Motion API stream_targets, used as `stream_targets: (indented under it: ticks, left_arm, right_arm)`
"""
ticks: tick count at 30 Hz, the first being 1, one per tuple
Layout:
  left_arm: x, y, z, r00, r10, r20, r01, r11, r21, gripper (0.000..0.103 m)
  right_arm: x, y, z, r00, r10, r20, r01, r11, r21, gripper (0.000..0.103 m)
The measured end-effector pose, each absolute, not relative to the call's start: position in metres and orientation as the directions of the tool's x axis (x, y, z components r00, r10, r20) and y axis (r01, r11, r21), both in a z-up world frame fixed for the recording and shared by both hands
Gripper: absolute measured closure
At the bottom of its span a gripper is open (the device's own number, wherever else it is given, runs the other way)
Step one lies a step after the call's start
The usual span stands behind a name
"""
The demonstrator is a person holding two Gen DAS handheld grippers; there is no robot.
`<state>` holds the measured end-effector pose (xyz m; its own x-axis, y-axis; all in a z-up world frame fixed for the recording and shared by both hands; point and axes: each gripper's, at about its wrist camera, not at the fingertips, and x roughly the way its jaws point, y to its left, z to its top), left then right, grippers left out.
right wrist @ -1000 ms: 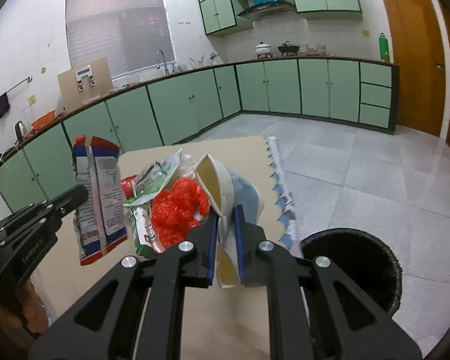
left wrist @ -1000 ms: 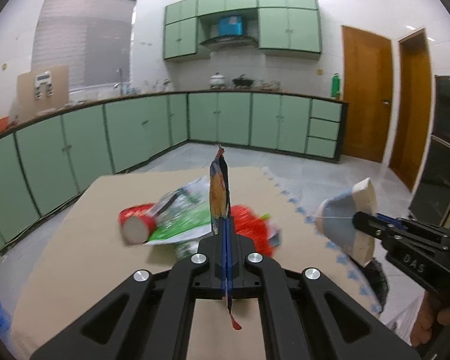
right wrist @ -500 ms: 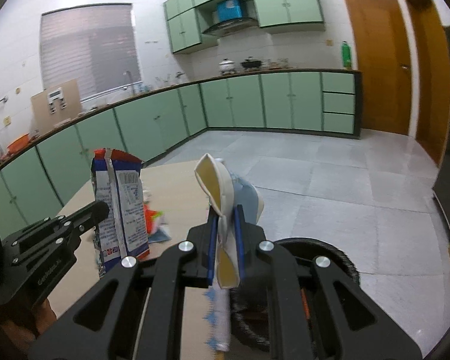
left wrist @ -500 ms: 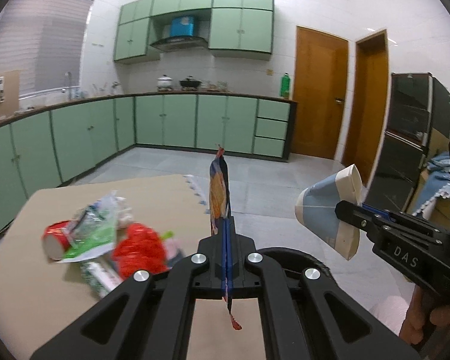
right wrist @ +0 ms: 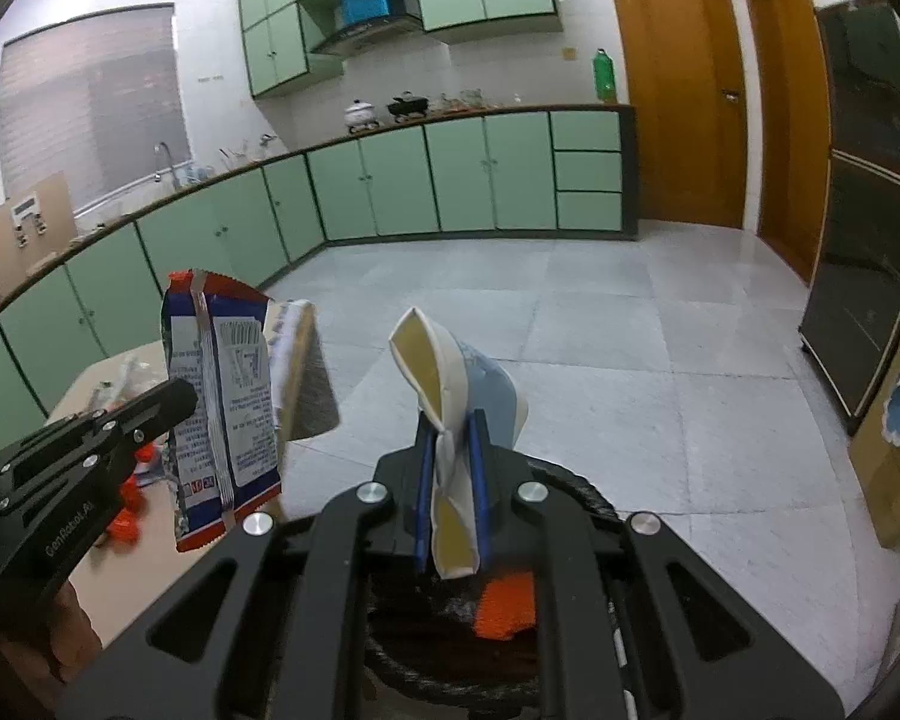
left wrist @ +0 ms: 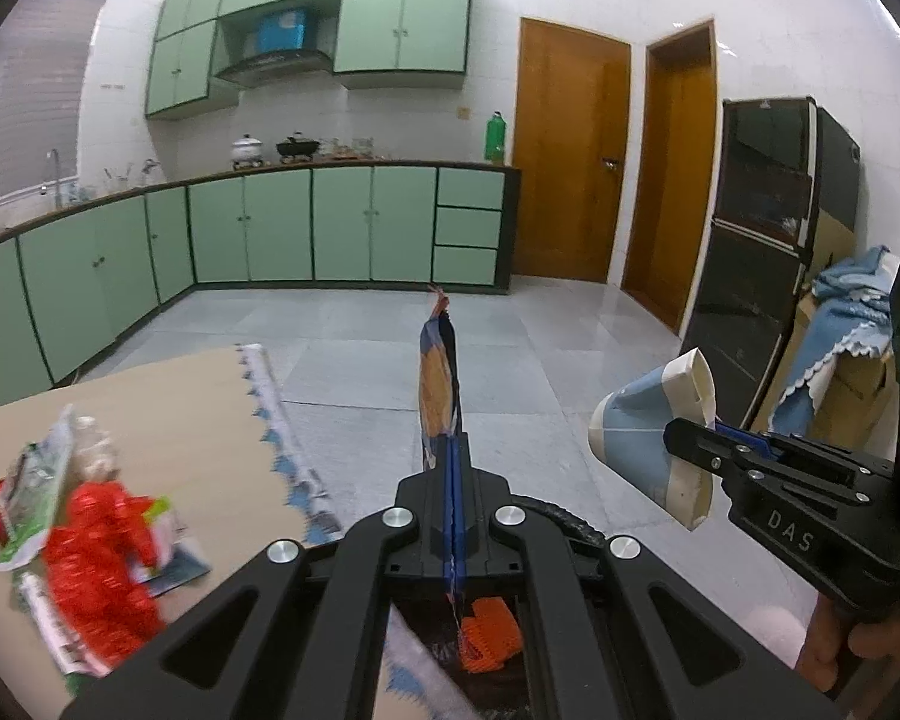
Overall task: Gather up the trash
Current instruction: 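Open both tools over the bin to drop the bag and cup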
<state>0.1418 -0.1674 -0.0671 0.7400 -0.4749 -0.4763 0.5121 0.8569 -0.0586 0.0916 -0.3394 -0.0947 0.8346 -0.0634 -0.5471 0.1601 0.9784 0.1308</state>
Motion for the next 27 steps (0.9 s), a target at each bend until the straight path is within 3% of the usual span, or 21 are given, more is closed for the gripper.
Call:
stream_targets:
  ticks: [13, 18, 23, 27]
  left_arm:
    - [0.192, -0.215, -0.112, 0.666, -0.482, -0.570, 0.541, 0.837, -0.075, 0.103]
    - [0.208, -0.224, -0.125, 0.611, -0.486, -0.625, 0.551, 0.828, -0.105, 0.100]
    - [0.215, -0.219, -0.125, 0.610, -0.481, -0.630, 0.528, 0.839, -0.129, 0.065]
    - [0.214, -0.213, -0.120, 0.624, -0.473, -0.622, 0.518, 0.846, -0.124, 0.062]
  right_arm:
    - [0.126, -0.373, -0.143, 0.783, -0.098, -0.614, 0.214, 0.970, 0.117, 0.092]
    - [0.146, -0.379, -0.164, 0.748, -0.093, -0.657, 0.229, 0.966, 0.123, 0.082]
    - [0.154, -0.381, -0.182, 0.717, -0.082, -0.693, 0.238, 0.962, 0.133, 0.072]
    - [0.152, -0.383, -0.185, 0.711, -0.085, -0.698, 0.250, 0.958, 0.138, 0.064]
